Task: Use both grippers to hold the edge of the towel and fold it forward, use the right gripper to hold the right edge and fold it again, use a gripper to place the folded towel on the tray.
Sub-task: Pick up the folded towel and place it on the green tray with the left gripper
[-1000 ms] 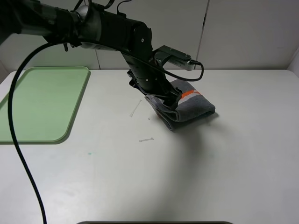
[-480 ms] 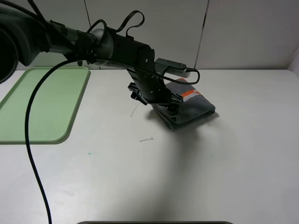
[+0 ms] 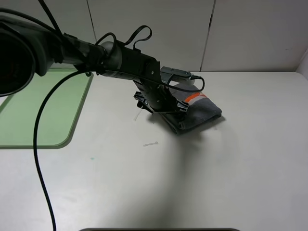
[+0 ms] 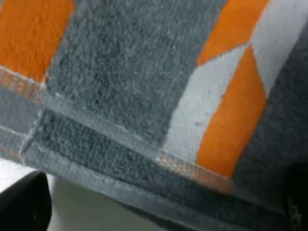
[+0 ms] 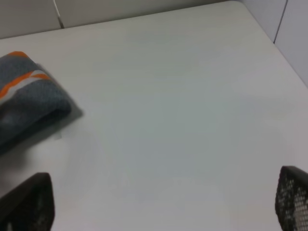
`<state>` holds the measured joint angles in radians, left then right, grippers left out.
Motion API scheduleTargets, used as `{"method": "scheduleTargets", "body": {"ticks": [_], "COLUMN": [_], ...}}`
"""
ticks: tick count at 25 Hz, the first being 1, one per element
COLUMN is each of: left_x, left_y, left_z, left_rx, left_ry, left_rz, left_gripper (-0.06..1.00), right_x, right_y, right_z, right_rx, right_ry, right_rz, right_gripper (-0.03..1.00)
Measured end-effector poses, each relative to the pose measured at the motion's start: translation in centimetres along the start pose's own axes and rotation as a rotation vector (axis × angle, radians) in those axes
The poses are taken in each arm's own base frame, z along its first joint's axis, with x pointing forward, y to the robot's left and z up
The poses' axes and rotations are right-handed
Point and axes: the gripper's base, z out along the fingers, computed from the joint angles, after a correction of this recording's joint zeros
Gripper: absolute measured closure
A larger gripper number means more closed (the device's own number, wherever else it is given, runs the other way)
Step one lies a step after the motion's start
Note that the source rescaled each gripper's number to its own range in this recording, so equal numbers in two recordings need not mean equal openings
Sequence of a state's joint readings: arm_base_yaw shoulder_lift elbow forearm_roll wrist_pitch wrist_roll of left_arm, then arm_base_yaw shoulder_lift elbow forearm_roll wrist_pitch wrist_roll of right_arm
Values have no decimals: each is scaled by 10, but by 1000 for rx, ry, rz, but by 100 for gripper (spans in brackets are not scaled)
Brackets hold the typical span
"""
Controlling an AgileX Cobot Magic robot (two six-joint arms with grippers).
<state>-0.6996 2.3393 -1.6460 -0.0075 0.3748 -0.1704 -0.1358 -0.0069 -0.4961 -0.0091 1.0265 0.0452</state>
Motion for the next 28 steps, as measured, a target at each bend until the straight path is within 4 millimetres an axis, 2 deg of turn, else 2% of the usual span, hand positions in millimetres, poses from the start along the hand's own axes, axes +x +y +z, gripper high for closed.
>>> {"method": "scheduleTargets", "body": {"ticks": [7, 11, 28], "left_x": [0, -1, -3], "left_y": [0, -1, -4], "left_z": [3, 5, 5], "left_rx": [3, 6, 17], "left_ry": [-4, -24, -48], "left_rz": [-6, -5, -9], "left_gripper": [-2, 3, 55], "right_x": [0, 0, 0], "right_y": [0, 0, 0], "right_z": [0, 0, 0], "right_rx": [-1, -1, -1], "right_ry": [0, 0, 0], "right_rz": [0, 0, 0], "right_gripper": [-3, -3, -3]}}
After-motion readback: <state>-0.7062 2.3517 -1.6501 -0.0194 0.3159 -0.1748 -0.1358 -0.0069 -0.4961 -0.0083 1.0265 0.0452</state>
